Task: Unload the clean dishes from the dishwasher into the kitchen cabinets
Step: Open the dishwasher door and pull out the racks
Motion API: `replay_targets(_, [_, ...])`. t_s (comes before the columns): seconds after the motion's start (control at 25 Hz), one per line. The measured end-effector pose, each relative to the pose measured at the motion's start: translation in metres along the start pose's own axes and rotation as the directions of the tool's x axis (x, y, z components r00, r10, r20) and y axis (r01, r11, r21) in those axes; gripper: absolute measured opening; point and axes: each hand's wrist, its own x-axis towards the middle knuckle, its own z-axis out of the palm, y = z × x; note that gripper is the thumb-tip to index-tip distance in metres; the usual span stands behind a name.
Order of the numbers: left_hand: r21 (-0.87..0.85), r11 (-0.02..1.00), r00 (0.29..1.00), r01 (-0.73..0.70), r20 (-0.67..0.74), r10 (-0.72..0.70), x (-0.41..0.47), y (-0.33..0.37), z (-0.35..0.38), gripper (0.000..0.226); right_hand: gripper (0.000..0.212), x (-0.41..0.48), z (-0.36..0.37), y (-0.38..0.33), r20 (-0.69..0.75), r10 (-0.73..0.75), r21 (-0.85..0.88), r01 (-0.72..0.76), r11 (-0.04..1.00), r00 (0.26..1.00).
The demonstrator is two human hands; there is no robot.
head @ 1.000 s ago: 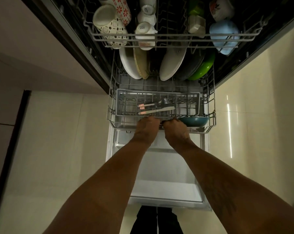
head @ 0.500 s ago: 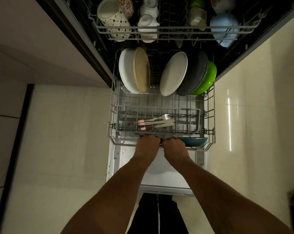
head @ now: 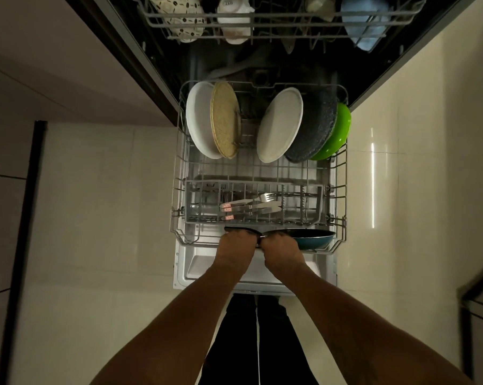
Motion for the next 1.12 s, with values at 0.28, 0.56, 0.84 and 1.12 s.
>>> replay_targets(0.28, [-0.022, 1.000, 0.996, -0.002, 0.086, 0.004, -0.012, 0.005, 0.012, 0.028, 0.028, -0.012, 0.011, -0.004, 0.094, -0.049, -0.010, 0.050, 0.999, 0.994])
replay_targets(0.56, [-0.114, 0.992, 0.999, 0.049, 0.027, -0.047, -0.003, -0.004, -0.014, 0.018, 0.022, -0.001, -0.017, -0.003, 0.040, 0.025, 0.141, -0.030, 0.989, 0.999])
replay_targets(0.84, [-0.186, 0.982, 0.972, 0.027, -0.223, -0.069, 0.044, -0.028, -0.124, 0.011, 0.020, 0.036, -0.119, 0.015, -0.330, 0.075, 0.204, -0.006, 0.979, 0.941])
replay_targets(1.12, [-0.138, 0.980, 0.619, -0.143, -0.785, -0.021, 0.100, -0.065, -0.274, 0.049, 0.029, 0.078, -0.274, 0.053, -0.837, 0.017, 0.118, 0.151, 0.981, 0.547])
